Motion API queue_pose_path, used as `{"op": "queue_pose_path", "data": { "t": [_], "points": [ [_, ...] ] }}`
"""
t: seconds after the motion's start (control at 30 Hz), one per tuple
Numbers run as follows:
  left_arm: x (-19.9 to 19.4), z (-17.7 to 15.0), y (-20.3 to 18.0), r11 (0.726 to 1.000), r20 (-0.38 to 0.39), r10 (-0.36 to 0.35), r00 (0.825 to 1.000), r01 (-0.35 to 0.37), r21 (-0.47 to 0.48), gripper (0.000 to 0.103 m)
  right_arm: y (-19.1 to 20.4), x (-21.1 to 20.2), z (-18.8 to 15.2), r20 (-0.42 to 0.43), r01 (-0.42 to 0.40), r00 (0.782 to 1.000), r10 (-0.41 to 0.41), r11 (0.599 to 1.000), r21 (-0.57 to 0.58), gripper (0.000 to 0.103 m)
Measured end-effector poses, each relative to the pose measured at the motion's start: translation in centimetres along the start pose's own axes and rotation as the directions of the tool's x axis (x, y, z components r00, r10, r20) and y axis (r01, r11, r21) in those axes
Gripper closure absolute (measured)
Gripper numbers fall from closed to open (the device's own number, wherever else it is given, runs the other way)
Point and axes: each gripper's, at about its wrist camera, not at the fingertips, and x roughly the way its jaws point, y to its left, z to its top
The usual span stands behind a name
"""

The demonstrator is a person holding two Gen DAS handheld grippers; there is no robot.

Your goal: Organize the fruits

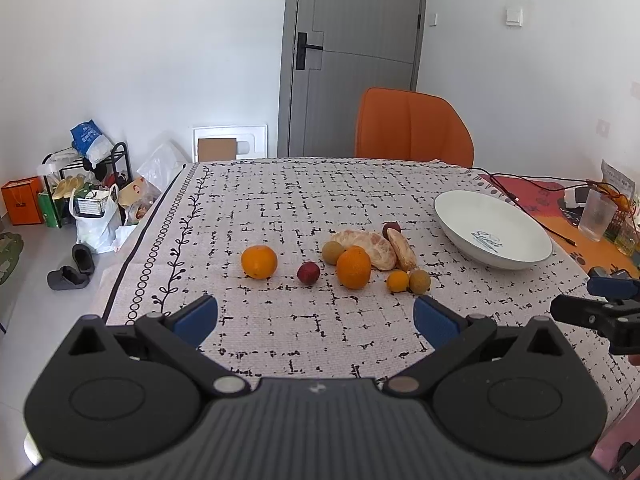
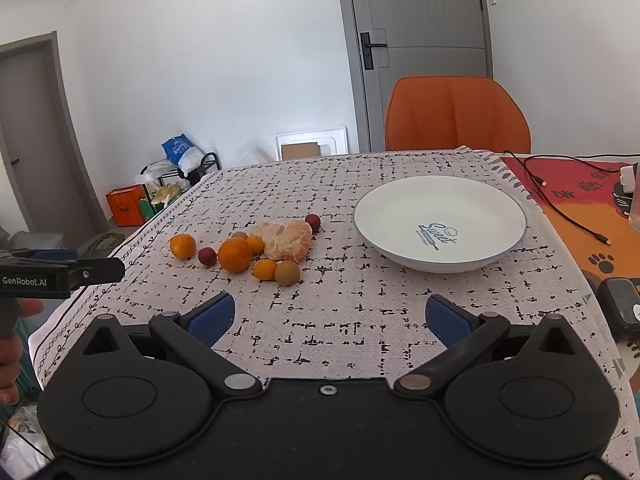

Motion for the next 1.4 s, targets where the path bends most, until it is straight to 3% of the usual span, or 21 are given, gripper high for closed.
{"op": "queue_pose_path", "data": {
  "t": [1.4],
  "points": [
    [-0.38,-0.08,0.02,1.0,0.011,-0.005,1.0,0.005,0.001,0.0,-0.03,-0.46,0.38,0.014,0.003,1.0,-0.003,1.0,-0.014,0.0]
  ]
}}
